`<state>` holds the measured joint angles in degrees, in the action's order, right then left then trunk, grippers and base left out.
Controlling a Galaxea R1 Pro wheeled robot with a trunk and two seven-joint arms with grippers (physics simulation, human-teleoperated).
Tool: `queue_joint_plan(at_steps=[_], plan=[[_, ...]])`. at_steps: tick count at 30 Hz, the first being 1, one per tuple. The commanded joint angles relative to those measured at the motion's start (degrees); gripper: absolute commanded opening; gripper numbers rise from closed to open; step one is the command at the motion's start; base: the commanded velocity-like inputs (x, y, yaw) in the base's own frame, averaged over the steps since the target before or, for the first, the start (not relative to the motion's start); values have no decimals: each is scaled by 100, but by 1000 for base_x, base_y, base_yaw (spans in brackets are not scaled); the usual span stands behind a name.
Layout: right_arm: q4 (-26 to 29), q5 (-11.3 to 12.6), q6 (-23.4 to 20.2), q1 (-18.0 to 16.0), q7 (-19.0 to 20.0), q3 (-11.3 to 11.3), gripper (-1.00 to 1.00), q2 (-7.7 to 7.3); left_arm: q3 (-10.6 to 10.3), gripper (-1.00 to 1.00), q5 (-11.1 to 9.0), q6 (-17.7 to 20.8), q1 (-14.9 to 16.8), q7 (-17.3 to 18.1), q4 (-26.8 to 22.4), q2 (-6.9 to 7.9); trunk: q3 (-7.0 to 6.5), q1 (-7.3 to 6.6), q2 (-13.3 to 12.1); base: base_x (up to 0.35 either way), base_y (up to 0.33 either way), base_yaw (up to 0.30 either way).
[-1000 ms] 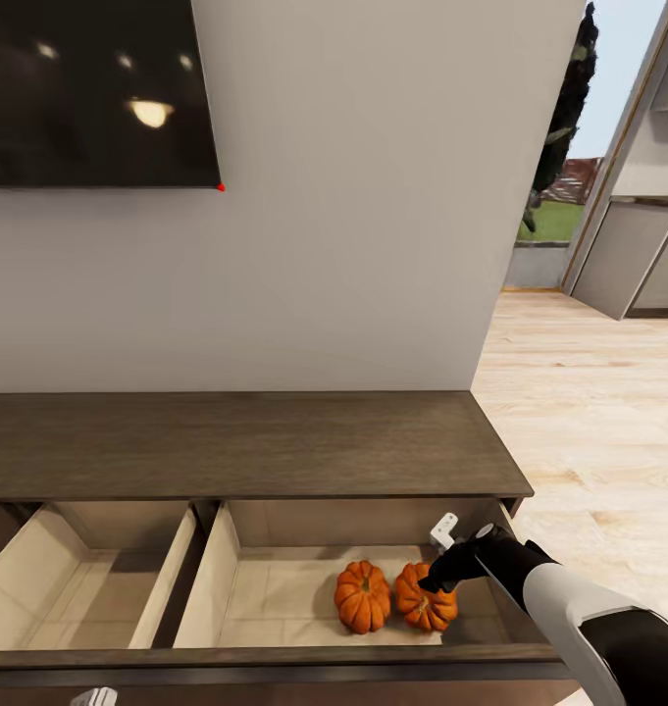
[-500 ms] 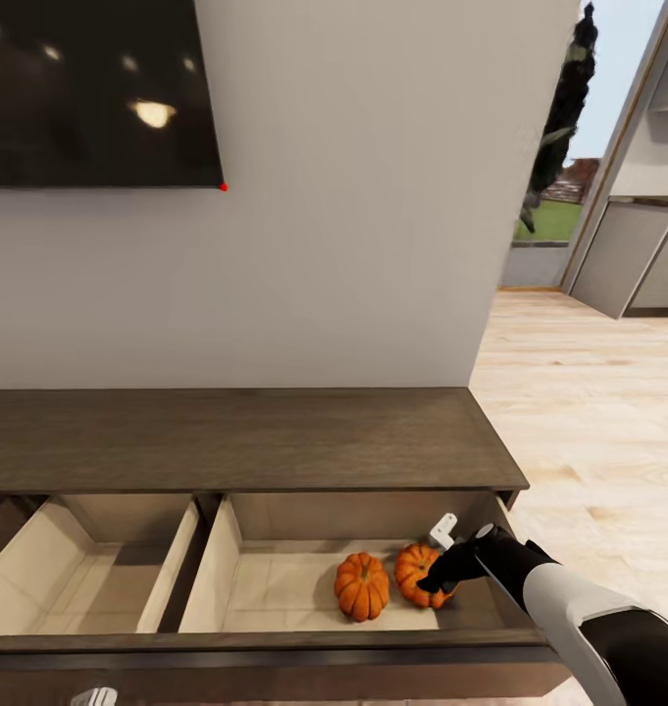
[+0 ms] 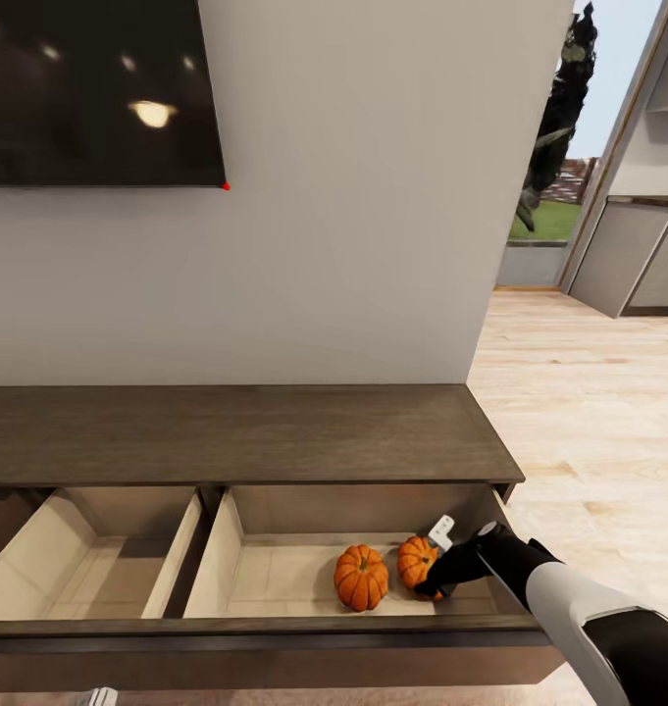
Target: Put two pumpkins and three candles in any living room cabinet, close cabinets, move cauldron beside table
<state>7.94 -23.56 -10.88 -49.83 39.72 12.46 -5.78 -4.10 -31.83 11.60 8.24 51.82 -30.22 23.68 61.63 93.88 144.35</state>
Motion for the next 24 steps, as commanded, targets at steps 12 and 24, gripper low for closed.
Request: queue_joint_plan(at_steps=[12,24], plan=[[903,177,-549,0,1755,-148,100,-577,-29,100,-60,53,2,-5,-2,5,5,-1,2,0,0,0],[1578,279,-859,0,3012,-709,100,-1122,-29,100,-60,53,2,-5,-2,-4,5,-1,2,0,0,0]])
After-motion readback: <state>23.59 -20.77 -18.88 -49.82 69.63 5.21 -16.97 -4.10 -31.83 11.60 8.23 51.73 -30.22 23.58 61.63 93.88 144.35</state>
